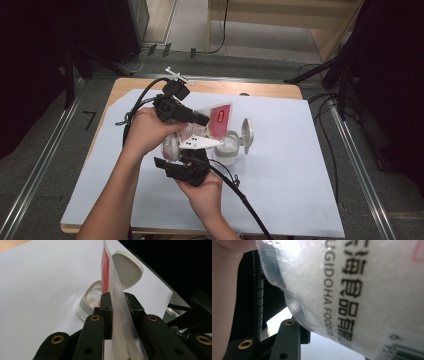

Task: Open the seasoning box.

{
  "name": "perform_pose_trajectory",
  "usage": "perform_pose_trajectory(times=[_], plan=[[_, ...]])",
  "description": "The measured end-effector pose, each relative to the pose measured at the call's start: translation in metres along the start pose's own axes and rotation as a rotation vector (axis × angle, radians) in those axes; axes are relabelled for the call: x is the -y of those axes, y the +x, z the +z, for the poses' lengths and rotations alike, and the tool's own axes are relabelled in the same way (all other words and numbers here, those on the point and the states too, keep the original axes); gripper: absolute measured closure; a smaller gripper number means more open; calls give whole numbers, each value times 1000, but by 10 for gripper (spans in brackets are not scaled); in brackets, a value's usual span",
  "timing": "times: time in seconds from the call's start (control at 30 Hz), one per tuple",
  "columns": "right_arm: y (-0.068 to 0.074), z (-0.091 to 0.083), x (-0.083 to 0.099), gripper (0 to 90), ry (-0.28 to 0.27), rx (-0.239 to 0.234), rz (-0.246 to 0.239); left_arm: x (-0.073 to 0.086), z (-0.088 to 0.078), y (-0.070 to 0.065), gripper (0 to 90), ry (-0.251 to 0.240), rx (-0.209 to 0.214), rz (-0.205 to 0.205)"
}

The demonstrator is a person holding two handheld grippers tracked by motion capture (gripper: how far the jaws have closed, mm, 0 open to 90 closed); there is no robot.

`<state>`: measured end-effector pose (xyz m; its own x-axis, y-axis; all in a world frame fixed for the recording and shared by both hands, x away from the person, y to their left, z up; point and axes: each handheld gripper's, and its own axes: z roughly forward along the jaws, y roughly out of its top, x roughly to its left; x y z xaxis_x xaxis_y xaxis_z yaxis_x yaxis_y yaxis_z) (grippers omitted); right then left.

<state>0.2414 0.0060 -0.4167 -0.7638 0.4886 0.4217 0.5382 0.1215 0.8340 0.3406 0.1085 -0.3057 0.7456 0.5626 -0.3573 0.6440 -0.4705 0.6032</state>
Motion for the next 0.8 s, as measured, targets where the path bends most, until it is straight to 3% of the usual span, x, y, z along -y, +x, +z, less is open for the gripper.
perform_pose_trajectory(times=[0.8], plan=[[1,-3,-1,622,7,-10,0,0,-1,-3,791,-16,-5,6]])
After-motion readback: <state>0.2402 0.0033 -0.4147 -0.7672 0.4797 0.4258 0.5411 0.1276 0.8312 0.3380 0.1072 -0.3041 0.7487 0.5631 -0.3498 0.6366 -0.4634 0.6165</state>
